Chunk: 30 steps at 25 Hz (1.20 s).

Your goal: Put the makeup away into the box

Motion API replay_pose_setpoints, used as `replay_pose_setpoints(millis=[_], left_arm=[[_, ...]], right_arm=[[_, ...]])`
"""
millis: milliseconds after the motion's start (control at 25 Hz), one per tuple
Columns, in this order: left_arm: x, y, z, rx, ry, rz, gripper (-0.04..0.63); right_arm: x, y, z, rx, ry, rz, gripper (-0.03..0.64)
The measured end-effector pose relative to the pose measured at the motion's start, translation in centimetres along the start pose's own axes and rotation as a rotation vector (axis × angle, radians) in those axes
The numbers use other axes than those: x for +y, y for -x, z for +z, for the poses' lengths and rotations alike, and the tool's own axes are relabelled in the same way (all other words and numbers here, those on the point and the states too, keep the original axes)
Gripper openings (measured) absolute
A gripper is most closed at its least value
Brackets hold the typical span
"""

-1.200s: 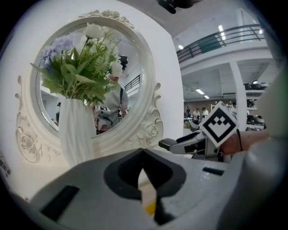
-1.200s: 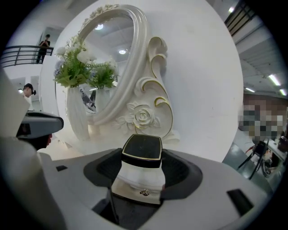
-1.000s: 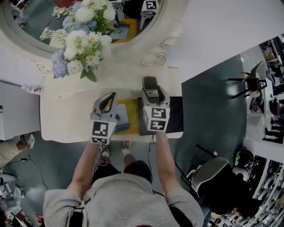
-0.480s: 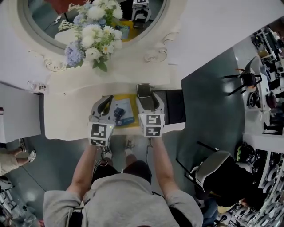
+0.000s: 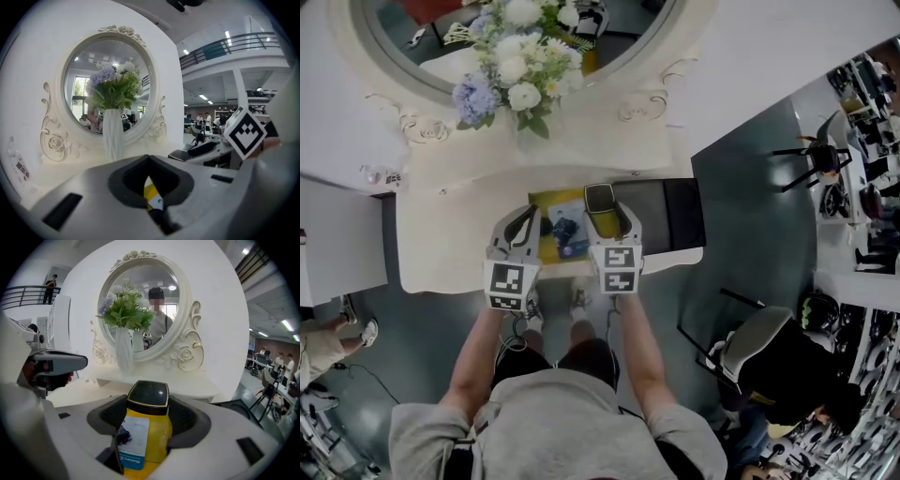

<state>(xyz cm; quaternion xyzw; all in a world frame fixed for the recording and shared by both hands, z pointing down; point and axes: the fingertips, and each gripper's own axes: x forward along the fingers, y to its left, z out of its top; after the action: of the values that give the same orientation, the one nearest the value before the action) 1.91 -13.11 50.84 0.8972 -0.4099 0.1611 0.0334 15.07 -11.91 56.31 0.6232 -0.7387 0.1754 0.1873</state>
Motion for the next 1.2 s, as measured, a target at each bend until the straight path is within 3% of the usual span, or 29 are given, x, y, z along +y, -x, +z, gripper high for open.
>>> replay_pose_setpoints(millis=[640,1200], left_arm=[[4.2,1.8,-7.0,0.087,0.051,0.010,0.001],[6.0,2.4,-9.8,0.116,0.090,0.035,0.002]], right_arm=[[6.2,-5.1,-5.6,0.131,0.005,0.061,0.288],[6.9,-8.8,-8.9,0.261,0.013,0.073,0.290]])
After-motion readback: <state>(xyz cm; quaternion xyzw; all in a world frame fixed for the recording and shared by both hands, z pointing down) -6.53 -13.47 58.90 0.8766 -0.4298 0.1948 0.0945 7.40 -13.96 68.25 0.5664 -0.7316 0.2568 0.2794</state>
